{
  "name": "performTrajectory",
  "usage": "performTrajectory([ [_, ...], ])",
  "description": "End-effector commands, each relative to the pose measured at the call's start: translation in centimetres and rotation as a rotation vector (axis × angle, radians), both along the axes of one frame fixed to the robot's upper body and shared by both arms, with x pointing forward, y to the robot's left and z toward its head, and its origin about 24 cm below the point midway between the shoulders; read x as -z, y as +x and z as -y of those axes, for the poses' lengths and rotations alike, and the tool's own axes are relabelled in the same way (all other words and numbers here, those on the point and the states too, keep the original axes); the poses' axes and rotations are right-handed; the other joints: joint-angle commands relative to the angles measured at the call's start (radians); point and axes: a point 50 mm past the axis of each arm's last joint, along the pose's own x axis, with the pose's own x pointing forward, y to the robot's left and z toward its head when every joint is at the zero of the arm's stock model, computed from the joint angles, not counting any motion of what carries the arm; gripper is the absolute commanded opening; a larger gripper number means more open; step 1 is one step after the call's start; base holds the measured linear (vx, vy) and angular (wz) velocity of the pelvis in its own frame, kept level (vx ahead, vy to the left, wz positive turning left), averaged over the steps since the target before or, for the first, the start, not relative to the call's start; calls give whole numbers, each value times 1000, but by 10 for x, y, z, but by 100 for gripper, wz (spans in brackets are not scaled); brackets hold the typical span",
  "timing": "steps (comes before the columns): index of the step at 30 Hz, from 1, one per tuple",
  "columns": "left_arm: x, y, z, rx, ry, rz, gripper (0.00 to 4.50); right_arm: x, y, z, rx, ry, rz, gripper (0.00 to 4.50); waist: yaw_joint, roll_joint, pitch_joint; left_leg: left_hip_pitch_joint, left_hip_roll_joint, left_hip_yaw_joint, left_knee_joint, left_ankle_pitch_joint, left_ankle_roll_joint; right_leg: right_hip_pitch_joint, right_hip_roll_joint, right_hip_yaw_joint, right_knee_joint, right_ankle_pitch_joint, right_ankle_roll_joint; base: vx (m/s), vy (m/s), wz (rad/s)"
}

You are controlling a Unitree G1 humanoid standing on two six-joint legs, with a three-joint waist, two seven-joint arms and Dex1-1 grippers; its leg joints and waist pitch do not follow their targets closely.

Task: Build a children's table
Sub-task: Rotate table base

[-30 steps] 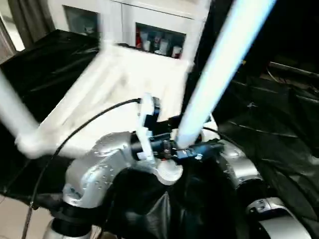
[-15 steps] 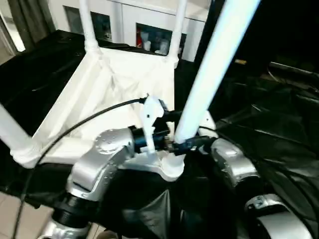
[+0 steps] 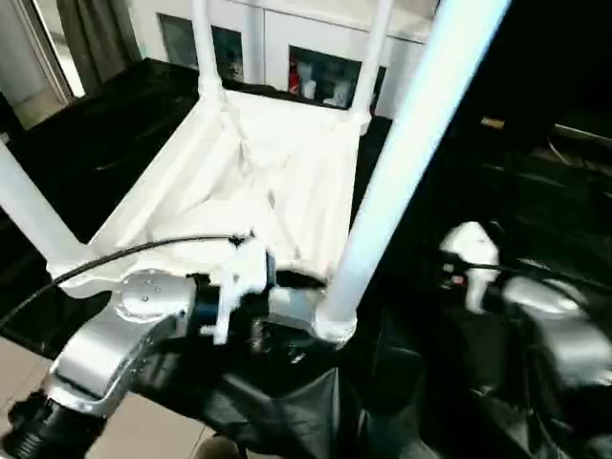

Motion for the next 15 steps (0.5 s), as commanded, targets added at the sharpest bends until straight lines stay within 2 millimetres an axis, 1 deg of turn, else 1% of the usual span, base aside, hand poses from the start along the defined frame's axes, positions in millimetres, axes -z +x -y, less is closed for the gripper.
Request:
performTrajectory([
  [1, 0, 1, -3, 27, 51, 26, 393, -6, -5, 3, -26, -2, -2, 315, 4, 15, -62, 17, 36, -21, -77, -360, 5, 40, -54, 43, -95, -459, -121, 0, 0, 0],
  [2, 2, 9, -11, 32, 112, 53, 379, -11, -19, 6, -86, -45, -19, 315, 0, 26, -58, 19, 34, -20, -78, -376, 4, 36, -50, 44, -103, -467, -117, 0, 0, 0],
  [3, 2, 13, -14, 34, 132, 62, 369, -13, -24, 7, -108, -63, -29, 315, 2, 23, -60, 22, 35, -20, -76, -383, 5, 38, -48, 43, -101, -469, -109, 0, 0, 0],
  [4, 2, 18, -16, 35, 147, 73, 360, -16, -32, 8, -141, -79, -45, 315, 4, 17, -59, 28, 35, -18, -74, -388, 11, 33, -49, 45, -100, -476, -105, 0, 0, 0],
  [5, 3, 20, -16, 37, 153, 77, 360, -18, -35, 9, -153, -84, -53, 315, 6, 18, -58, 20, 34, -21, -75, -375, 15, 39, -54, 45, -100, -500, -99, 0, 0, 0],
  [6, 3, 23, -17, 41, 165, 84, 355, -20, -40, 10, -174, -88, -67, 315, 7, 24, -57, 20, 35, -22, -76, -372, 15, 36, -57, 45, -102, -519, -98, 0, 0, 0],
  [7, 4, 24, -17, 43, 175, 88, 331, -21, -42, 10, -183, -86, -73, 315, 7, 22, -56, 19, 35, -23, -77, -373, 15, 37, -58, 44, -105, -532, -95, 0, 0, 0],
  [8, 6, 29, -20, 51, 209, 98, 331, -24, -49, 8, -218, -90, -93, 315, 8, 34, -55, 21, 35, -24, -77, -379, 14, 34, -57, 45, -110, -546, -89, 0, 0, 0],
  [9, 7, 31, -21, 54, 220, 99, 320, -26, -52, 7, -234, -95, -99, 315, 7, 29, -55, 23, 35, -23, -76, -384, 16, 34, -56, 44, -111, -553, -83, 0, 0, 0],
  [10, 7, 33, -21, 58, 223, 96, 315, -27, -55, 7, -246, -102, -106, 315, 7, 28, -55, 17, 35, -26, -77, -376, 15, 37, -60, 44, -107, -547, -82, 0, 0, 0],
  [11, 7, 34, -21, 60, 222, 95, 315, -27, -55, 7, -249, -104, -108, 315, 5, 27, -56, 14, 35, -27, -77, -372, 13, 39, -62, 42, -107, -558, -82, 0, 0, 0],
  [12, 7, 35, -21, 62, 221, 94, 297, -28, -57, 7, -254, -101, -116, 315, 1, 32, -55, 16, 37, -28, -77, -374, 9, 35, -64, 42, -107, -557, -92, 0, 0, 0],
  [13, 8, 36, -22, 63, 221, 93, 297, -29, -58, 6, -257, -100, -121, 315, -2, 29, -53, 16, 34, -27, -76, -378, 12, 34, -61, 41, -112, -567, -92, 0, 0, 0],
  [14, 8, 39, -22, 69, 223, 88, 278, -30, -61, 6, -269, -97, -133, 315, -3, 34, -51, 21, 35, -26, -76, -391, 12, 30, -60, 42, -115, -568, -95, 0, 0, 0],
  [15, 9, 41, -22, 79, 226, 81, 276, -30, -65, 5, -287, -97, -147, 315, -4, 31, -51, 18, 34, -26, -75, -386, 16, 35, -58, 42, -112, -554, -94, 0, 0, 0],
])
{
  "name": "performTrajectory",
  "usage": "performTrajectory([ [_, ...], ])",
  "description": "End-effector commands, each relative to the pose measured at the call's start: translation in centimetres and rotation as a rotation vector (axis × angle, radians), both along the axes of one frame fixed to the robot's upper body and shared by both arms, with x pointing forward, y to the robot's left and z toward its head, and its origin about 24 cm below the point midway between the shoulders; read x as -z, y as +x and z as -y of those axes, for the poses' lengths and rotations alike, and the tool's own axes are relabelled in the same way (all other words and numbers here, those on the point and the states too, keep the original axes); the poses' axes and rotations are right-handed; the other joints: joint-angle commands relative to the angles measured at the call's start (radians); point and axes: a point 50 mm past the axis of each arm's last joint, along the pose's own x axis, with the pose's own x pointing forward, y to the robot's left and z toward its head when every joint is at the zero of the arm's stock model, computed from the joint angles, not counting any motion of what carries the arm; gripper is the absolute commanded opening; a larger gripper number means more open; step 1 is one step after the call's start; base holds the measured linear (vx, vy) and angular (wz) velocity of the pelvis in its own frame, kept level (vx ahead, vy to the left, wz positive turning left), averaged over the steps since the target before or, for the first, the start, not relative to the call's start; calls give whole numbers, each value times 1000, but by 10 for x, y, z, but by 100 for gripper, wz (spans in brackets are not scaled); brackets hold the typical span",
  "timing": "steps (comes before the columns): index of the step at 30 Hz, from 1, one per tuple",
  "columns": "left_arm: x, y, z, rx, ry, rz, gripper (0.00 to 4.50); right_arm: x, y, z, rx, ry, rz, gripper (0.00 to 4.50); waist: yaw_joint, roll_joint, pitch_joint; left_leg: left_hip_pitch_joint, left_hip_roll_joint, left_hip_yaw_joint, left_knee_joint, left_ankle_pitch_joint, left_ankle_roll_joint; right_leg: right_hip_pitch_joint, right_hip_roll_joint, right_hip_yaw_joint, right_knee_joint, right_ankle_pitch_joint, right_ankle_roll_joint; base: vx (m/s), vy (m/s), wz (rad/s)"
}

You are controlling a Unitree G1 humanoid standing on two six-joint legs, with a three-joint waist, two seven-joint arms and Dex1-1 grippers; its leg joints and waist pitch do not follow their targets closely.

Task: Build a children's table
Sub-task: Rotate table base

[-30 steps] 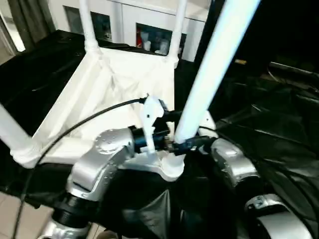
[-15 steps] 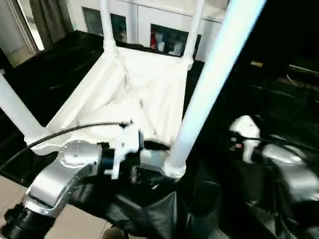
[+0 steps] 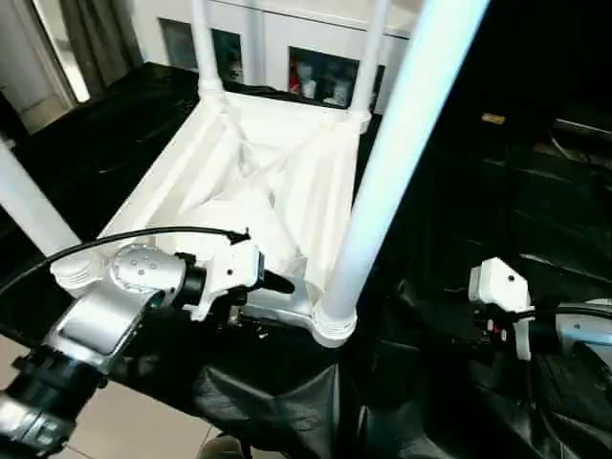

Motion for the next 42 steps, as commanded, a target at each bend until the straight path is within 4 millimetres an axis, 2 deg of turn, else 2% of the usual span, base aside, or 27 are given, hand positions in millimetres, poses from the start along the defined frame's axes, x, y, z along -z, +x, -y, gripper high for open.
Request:
performTrajectory([
  [1, 2, 4, 0, 30, 31, -2, 276, -6, -6, -1, -30, -1, -20, 315, 2, 8, -59, 17, 35, -26, -75, -382, 15, 32, -60, 42, -105, -544, -99, 0, 0, 0],
  [2, 2, 4, 0, 31, 32, -2, 265, -6, -6, -1, -31, -1, -21, 315, 2, 7, -59, 17, 35, -26, -75, -375, 18, 32, -60, 41, -105, -539, -99, 0, 0, 0],
  [3, 5, 8, 1, 48, 51, -6, 265, -8, -11, -2, -49, -14, -41, 315, -1, 11, -56, 16, 34, -26, -76, -373, 21, 31, -58, 41, -108, -541, -97, 0, 0, 0],
  [4, 6, 10, 2, 56, 58, -5, 236, -9, -13, -2, -51, -19, -46, 315, 2, 10, -59, 19, 36, -26, -75, -370, 19, 32, -60, 43, -106, -532, -95, 0, 0, 0],
  [5, 7, 12, 2, 60, 63, -3, 236, -10, -14, -2, -53, -21, -48, 315, -1, 10, -58, 15, 36, -26, -76, -363, 21, 35, -60, 42, -106, -522, -100, 0, 0, 0],
  [8, 10, 17, 3, 74, 80, -4, 231, -13, -16, -1, -53, -35, -49, 315, -5, 9, -60, 14, 37, -25, -74, -350, 22, 36, -61, 42, -102, -479, -120, 0, 0, 0],
  [11, 12, 18, 2, 83, 92, -13, 195, -15, -17, 0, -54, -43, -52, 315, -9, 8, -61, 9, 38, -25, -75, -327, 25, 42, -62, 42, -94, -425, -139, 0, 0, 0],
  [14, 15, 18, 0, 91, 103, -37, 194, -15, -19, 1, -54, -53, -58, 315, -10, 10, -59, 12, 39, -22, -73, -328, 29, 39, -61, 43, -94, -403, -158, 0, 0, 0],
  [15, 16, 19, -1, 96, 105, -41, 184, -16, -19, 0, -54, -54, -60, 315, -9, 10, -58, 14, 40, -21, -73, -325, 29, 39, -62, 43, -93, -394, -165, 0, 0, 0],
  [16, 16, 19, -1, 98, 105, -43, 153, -16, -19, 0, -53, -55, -61, 315, -9, 11, -58, 15, 41, -21, -73, -324, 30, 39, -61, 44, -94, -389, -168, 0, 0, 0],
  [18, 17, 19, -1, 102, 107, -46, 152, -16, -20, 0, -53, -56, -64, 315, -9, 11, -58, 13, 41, -20, -73, -321, 31, 40, -61, 44, -91, -374, -176, 0, 0, 0],
  [20, 19, 19, -4, 103, 116, -54, 145, -17, -20, -1, -54, -58, -66, 315, -10, 7, -56, 12, 41, -20, -74, -323, 32, 41, -63, 44, -92, -379, -177, 0, 0, 0],
  [21, 19, 19, -5, 104, 117, -55, 127, -17, -21, -1, -54, -59, -66, 315, -10, 8, -54, 12, 41, -20, -74, -325, 32, 41, -63, 44, -92, -388, -174, 0, 0, 0],
  [22, 20, 18, -7, 103, 123, -57, 110, -17, -21, -1, -55, -61, -66, 315, -9, 10, -53, 14, 42, -21, -75, -331, 30, 39, -64, 45, -94, -408, -168, 0, 0, 0],
  [24, 20, 17, -9, 98, 128, -56, 109, -17, -21, -1, -55, -64, -67, 315, -10, 5, -50, 14, 43, -22, -77, -339, 28, 38, -66, 45, -98, -446, -155, 0, 0, 0],
  [28, 19, 16, -12, 90, 123, -63, 67, -16, -20, -1, -57, -68, -70, 315, -11, 5, -47, 15, 42, -24, -78, -357, 24, 34, -68, 45, -104, -504, -137, 0, 0, 0],
  [30, 20, 15, -13, 90, 128, -67, 69, -16, -20, -1, -59, -70, -70, 315, -12, 3, -46, 17, 42, -25, -79, -364, 22, 31, -69, 45, -108, -531, -127, 0, 0, 0],
  [33, 21, 14, -14, 88, 131, -73, 32, -15, -18, -1, -59, -71, -68, 315, -11, 2, -46, 17, 43, -26, -80, -366, 22, 30, -71, 44, -110, -559, -116, 0, 0, 0],
  [37, 22, 12, -16, 81, 143, -77, 7, -15, -18, -1, -58, -72, -65, 315, -14, 1, -48, 13, 44, -27, -82, -353, 24, 32, -70, 44, -108, -535, -116, 0, 0, 0],
  [38, 23, 12, -16, 73, 140, -75, 7, -15, -17, -2, -57, -71, -63, 315, -15, 1, -49, 12, 44, -27, -82, -347, 25, 33, -70, 44, -107, -522, -120, 0, 0, 0],
  [39, 22, 12, -15, 53, 118, -72, 7, -16, -16, -2, -50, -66, -56, 315, -16, -3, -50, 11, 44, -25, -81, -337, 28, 34, -69, 45, -104, -500, -126, 0, 0, 0],
  [42, 18, 12, -12, 19, 51, -64, 7, -16, -14, -3, -34, -51, -41, 315, -19, -1, -51, 11, 44, -22, -79, -317, 32, 34, -69, 45, -99, -461, -146, 0, 0, 0],
])
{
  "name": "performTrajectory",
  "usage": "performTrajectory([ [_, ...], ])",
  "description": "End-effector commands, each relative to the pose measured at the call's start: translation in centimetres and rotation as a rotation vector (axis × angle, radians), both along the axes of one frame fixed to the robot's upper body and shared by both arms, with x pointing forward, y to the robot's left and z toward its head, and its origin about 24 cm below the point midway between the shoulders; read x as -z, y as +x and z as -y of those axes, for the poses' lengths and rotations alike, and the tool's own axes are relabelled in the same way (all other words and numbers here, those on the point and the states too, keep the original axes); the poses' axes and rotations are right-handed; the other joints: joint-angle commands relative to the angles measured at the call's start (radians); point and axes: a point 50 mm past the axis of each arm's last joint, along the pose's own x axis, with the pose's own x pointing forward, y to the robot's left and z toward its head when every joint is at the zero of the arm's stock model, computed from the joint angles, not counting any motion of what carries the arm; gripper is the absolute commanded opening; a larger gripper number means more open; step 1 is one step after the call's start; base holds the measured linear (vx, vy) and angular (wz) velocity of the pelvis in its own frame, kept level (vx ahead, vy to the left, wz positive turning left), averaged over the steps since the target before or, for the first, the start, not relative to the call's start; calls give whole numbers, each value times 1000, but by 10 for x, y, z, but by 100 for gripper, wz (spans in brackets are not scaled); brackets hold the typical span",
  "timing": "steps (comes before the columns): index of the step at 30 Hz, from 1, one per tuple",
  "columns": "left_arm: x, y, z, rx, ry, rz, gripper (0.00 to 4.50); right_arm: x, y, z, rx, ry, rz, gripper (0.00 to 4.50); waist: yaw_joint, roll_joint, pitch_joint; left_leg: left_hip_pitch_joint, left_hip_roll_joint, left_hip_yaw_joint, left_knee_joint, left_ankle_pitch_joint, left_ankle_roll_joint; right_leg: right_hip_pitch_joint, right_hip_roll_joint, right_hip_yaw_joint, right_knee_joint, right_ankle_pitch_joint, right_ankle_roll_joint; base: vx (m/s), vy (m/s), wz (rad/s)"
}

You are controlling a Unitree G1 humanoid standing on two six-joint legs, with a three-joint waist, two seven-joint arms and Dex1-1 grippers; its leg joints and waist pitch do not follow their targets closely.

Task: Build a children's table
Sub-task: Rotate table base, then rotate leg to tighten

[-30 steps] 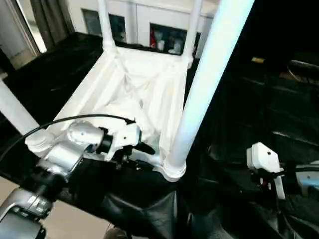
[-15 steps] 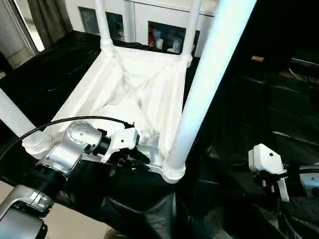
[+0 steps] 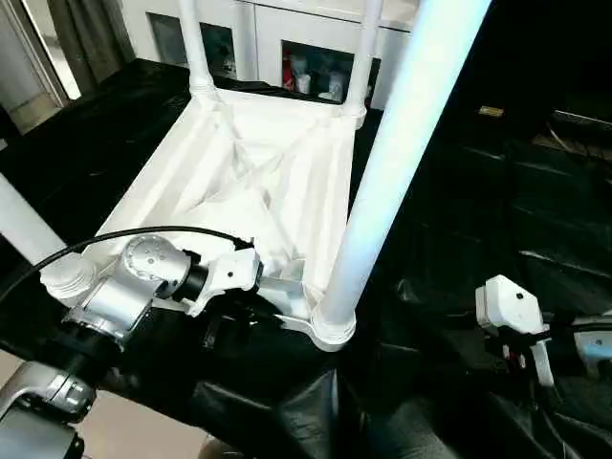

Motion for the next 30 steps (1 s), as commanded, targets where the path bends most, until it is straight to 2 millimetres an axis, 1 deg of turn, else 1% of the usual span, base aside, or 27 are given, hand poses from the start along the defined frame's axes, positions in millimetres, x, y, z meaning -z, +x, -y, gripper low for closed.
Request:
performTrajectory([
  [1, -6, 2, 1, -71, -84, 14, 7, 0, 3, 0, 22, 9, 17, 315, 0, -4, -54, 13, 44, -22, -71, -311, 33, 34, -68, 46, -86, -447, -152, 0, 0, 0],
  [4, -9, 1, 10, -172, -169, 45, 7, 6, 17, -3, 151, 46, 75, 315, -5, -11, -60, 6, 42, -22, -69, -271, 35, 40, -68, 42, -79, -417, -166, 0, 0, 0],
  [5, -9, 0, 11, -180, -173, 46, 7, 8, 18, -4, 169, 48, 81, 315, -10, -11, -58, 3, 38, -21, -69, -262, 37, 39, -64, 41, -80, -414, -163, 0, 0, 0],
  [6, -7, 0, 13, -215, -170, 50, 7, 10, 21, -4, 202, 54, 95, 315, -11, -10, -59, 7, 40, -19, -68, -262, 38, 38, -64, 42, -80, -409, -164, 0, 0, 0],
  [7, -6, -1, 13, -221, -169, 51, 7, 10, 22, -5, 208, 55, 97, 315, -13, -15, -62, 2, 40, -20, -66, -246, 42, 42, -65, 42, -75, -386, -167, 0, 0, 0],
  [8, -2, -2, 15, -258, -158, 55, 7, 13, 25, -7, 244, 77, 107, 315, -14, -21, -62, -2, 38, -20, -67, -239, 47, 45, -63, 40, -76, -385, -165, 0, 0, 0],
  [10, 11, -1, 23, -379, -137, 83, 7, 21, 35, -20, 323, 171, 111, 315, -22, -21, -62, -4, 34, -20, -65, -237, 54, 42, -62, 37, -78, -400, -153, 0, 0, 0],
  [11, 14, -2, 24, -390, -132, 82, 7, 23, 35, -23, 327, 183, 108, 315, -23, -30, -65, -1, 35, -20, -62, -233, 56, 40, -65, 38, -80, -415, -148, 0, 0, 0],
  [12, 16, -3, 26, -396, -127, 79, 7, 25, 36, -28, 325, 191, 107, 315, -24, -27, -64, -2, 36, -20, -64, -232, 55, 41, -65, 38, -81, -424, -145, 0, 0, 0],
  [13, 17, -5, 30, -402, -122, 73, 7, 28, 37, -34, 314, 198, 109, 315, -24, -27, -67, -1, 38, -20, -63, -223, 53, 43, -66, 39, -78, -414, -141, 0, 0, 0],
  [14, 16, -5, 31, -409, -123, 66, 7, 29, 38, -38, 309, 212, 105, 315, -27, -31, -62, -5, 36, -19, -66, -223, 56, 41, -62, 38, -79, -410, -137, 0, 0, 0],
  [15, 16, -4, 32, -411, -117, 70, 7, 29, 39, -41, 309, 233, 97, 315, -26, -28, -62, -1, 36, -19, -65, -233, 59, 38, -63, 39, -82, -426, -132, 0, 0, 0],
  [16, 15, -2, 32, -413, -110, 72, 2, 29, 40, -43, 308, 253, 90, 332, -27, -27, -63, 1, 35, -18, -64, -232, 60, 38, -63, 40, -82, -421, -134, 0, 0, 0],
  [17, 13, 0, 33, -407, -110, 76, 0, 29, 42, -44, 305, 266, 82, 342, -27, -35, -59, -2, 34, -19, -66, -234, 63, 37, -62, 39, -81, -429, -129, 0, 0, 0],
  [18, 12, 1, 35, -403, -108, 83, 0, 30, 44, -44, 301, 266, 81, 348, -26, -32, -60, 0, 34, -19, -66, -236, 62, 36, -63, 40, -83, -435, -126, 0, 0, 0],
  [19, 11, 3, 37, -393, -103, 83, 0, 31, 44, -44, 289, 262, 78, 355, -24, -20, -67, 6, 35, -19, -65, -242, 56, 36, -63, 40, -82, -434, -129, 0, 0, 0],
  [20, 11, 2, 38, -376, -95, 77, 0, 31, 44, -44, 278, 251, 81, 368, -26, -26, -64, 3, 35, -19, -66, -249, 52, 36, -61, 39, -83, -425, -131, 0, 0, 0],
  [21, 10, 2, 39, -353, -76, 72, 0, 29, 45, -42, 275, 235, 94, 368, -23, 3, -77, 11, 38, -18, -64, -246, 37, 38, -59, 40, -83, -368, -149, 0, 0, 0],
  [22, 10, 1, 39, -338, -64, 69, 0, 27, 46, -41, 274, 225, 103, 391, -25, -7, -75, 4, 37, -19, -64, -244, 36, 43, -57, 39, -77, -339, -156, 0, 0, 0],
  [23, 12, -1, 38, -317, -53, 45, 0, 24, 48, -39, 284, 217, 126, 391, -21, 10, -60, 4, 35, -18, -68, -251, 36, 35, -56, 43, -77, -310, -167, 0, 0, 0],
  [24, 16, -2, 38, -297, -28, 39, 0, 23, 49, -36, 299, 206, 145, 398, -22, 11, -69, 6, 34, -17, -66, -253, 37, 40, -54, 42, -76, -296, -173, 0, 0, 0],
  [25, 19, -2, 39, -283, -3, 46, 0, 22, 50, -35, 301, 205, 154, 405, -19, 2, -76, 7, 33, -16, -62, -243, 38, 46, -54, 41, -71, -265, -184, 0, 0, 0],
  [26, 20, -3, 39, -276, 13, 39, 0, 21, 50, -34, 301, 213, 153, 405, -18, 1, -75, 7, 33, -15, -62, -237, 41, 46, -54, 42, -70, -253, -189, 0, 0, 0],
  [27, 20, -3, 39, -274, 22, 36, 0, 20, 50, -35, 298, 220, 149, 422, -15, 0, -73, 6, 32, -15, -62, -236, 49, 47, -56, 42, -70, -254, -193, 0, 0, 0],
  [28, 18, -3, 39, -281, 9, 24, 0, 22, 49, -36, 285, 221, 138, 434, -14, -11, -75, 5, 32, -14, -60, -231, 53, 50, -58, 41, -71, -268, -191, 0, 0, 0],
  [29, 18, -3, 39, -281, 9, 24, 0, 22, 49, -36, 285, 221, 138, 434, -10, -6, -75, 6, 33, -15, -60, -224, 53, 49, -60, 41, -68, -270, -193, 0, 0, 0],
  [30, 15, -2, 35, -294, -6, 13, 0, 26, 47, -41, 260, 216, 119, 443, -10, -15, -83, 5, 34, -14, -57, -209, 55, 53, -59, 40, -66, -264, -196, 0, 0, 0],
])
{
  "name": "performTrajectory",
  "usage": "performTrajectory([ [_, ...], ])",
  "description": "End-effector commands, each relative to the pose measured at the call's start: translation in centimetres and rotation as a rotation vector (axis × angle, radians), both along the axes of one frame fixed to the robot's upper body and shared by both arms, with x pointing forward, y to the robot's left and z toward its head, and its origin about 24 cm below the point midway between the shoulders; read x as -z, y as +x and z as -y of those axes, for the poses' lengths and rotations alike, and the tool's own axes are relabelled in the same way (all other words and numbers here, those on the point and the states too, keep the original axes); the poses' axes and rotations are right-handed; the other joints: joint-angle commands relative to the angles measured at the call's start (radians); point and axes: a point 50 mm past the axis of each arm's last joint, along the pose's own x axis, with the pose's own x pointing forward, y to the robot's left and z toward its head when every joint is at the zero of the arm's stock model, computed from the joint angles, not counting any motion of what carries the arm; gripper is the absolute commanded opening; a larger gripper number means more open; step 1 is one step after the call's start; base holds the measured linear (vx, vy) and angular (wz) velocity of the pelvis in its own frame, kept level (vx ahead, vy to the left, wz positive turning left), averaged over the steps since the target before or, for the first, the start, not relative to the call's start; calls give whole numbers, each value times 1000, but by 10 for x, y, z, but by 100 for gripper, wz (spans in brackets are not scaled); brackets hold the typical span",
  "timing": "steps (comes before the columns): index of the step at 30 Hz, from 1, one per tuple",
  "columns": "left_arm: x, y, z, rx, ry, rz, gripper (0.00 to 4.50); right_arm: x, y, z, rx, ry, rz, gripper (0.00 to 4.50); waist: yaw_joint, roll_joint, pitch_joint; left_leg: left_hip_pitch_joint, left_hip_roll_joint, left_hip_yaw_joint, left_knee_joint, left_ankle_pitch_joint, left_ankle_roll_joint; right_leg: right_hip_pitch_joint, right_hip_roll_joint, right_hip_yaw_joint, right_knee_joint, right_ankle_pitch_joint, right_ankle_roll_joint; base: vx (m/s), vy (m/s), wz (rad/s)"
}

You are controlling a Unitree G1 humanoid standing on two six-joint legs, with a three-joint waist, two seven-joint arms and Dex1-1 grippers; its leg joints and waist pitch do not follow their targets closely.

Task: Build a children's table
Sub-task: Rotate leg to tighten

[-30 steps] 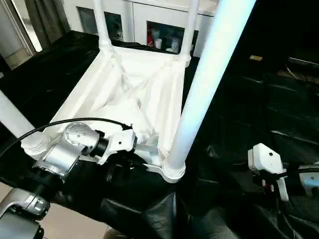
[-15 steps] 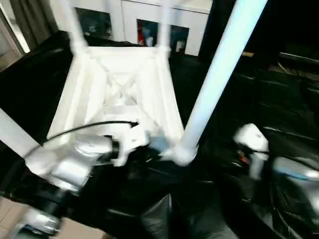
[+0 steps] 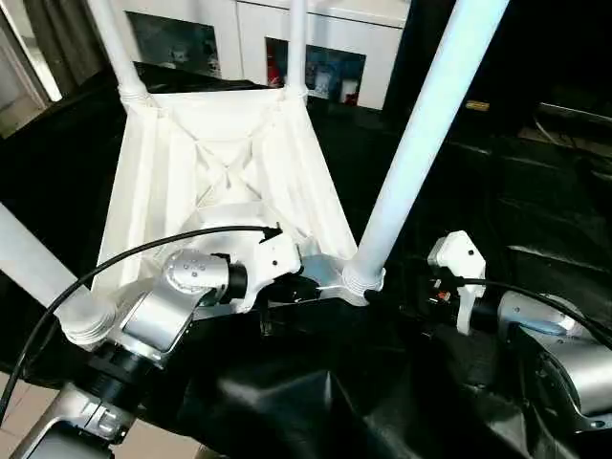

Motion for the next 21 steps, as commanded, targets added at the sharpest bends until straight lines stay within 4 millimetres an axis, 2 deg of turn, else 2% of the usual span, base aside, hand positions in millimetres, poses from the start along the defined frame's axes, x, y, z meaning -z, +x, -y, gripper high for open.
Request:
performTrajectory([
  [1, 13, -5, -12, -18, 55, -75, 0, 1, 0, -5, -36, -6, -2, 447, 13, -2, -76, 6, 35, -18, -55, -199, 56, 57, -60, 41, -67, -264, -193, 0, 0, 0],
  [3, 9, -3, -21, -17, 57, -71, 0, 2, 3, -14, -70, 4, -8, 447, 11, -18, -93, 5, 35, -17, -51, -163, 64, 63, -61, 38, -58, -231, -202, 0, 0, 0],
  [4, 10, -2, -25, -19, 50, -81, 0, 4, 5, -19, -87, -3, -8, 447, 12, -7, -93, 6, 34, -18, -50, -163, 62, 60, -62, 38, -57, -231, -204, 0, 0, 0],
  [5, 11, -2, -27, -22, 45, -88, 0, 6, 6, -23, -97, -9, -8, 447, 7, -8, -93, 6, 34, -16, -50, -176, 54, 57, -60, 38, -60, -238, -205, 0, 0, 0],
  [6, 13, -2, -31, -24, 66, -95, 0, 9, 7, -26, -107, -33, -4, 447, 8, 0, -97, 14, 35, -15, -49, -196, 40, 55, -58, 38, -62, -242, -207, 0, 0, 0],
  [9, 16, -2, -31, -15, 99, -105, 0, 8, 10, -29, -93, -29, 10, 447, 16, -7, -96, 17, 36, -15, -52, -245, 21, 55, -59, 40, -65, -285, -197, 0, 0, 0],
  [12, 17, -1, -30, -1, 126, -88, 0, 6, 11, -31, -81, -13, 14, 447, 18, -4, -95, 17, 37, -21, -57, -279, 3, 54, -61, 39, -70, -351, -170, 0, 0, 0],
  [13, 17, 0, -30, -5, 130, -87, 0, 6, 11, -31, -82, -10, 12, 447, 18, 0, -94, 17, 37, -22, -58, -286, -3, 55, -62, 39, -69, -356, -166, 0, 0, 0],
  [15, 15, 4, -29, -22, 121, -91, 0, 7, 10, -33, -81, -5, 10, 447, 16, -1, -96, 18, 35, -23, -59, -310, -12, 56, -61, 40, -73, -371, -156, 0, 0, 0],
  [16, 13, 6, -28, -23, 105, -102, 45, 9, 9, -32, -76, -2, 9, 450, 18, 8, -95, 18, 33, -24, -58, -314, -14, 55, -62, 40, -73, -373, -155, 0, 0, 0],
  [17, 13, 6, -28, -22, 104, -103, 45, 9, 9, -32, -76, -2, 9, 450, 18, 1, -97, 21, 33, -22, -57, -317, -13, 53, -61, 40, -75, -371, -155, 0, 0, 0],
  [18, 13, 7, -27, -22, 100, -101, 45, 10, 8, -32, -73, 2, 7, 450, 18, 5, -96, 19, 33, -23, -58, -324, -13, 54, -61, 40, -77, -377, -156, 0, 0, 0],
  [19, 12, 8, -27, -24, 99, -95, 45, 10, 7, -32, -71, 4, 6, 450, 18, 3, -96, 18, 32, -24, -57, -325, -12, 55, -61, 39, -77, -383, -154, 0, 0, 0],
  [21, 12, 10, -27, -31, 106, -90, 63, 11, 5, -32, -73, 5, 3, 450, 21, 13, -97, 21, 31, -24, -56, -329, -11, 52, -61, 39, -80, -403, -144, 0, 0, 0],
])
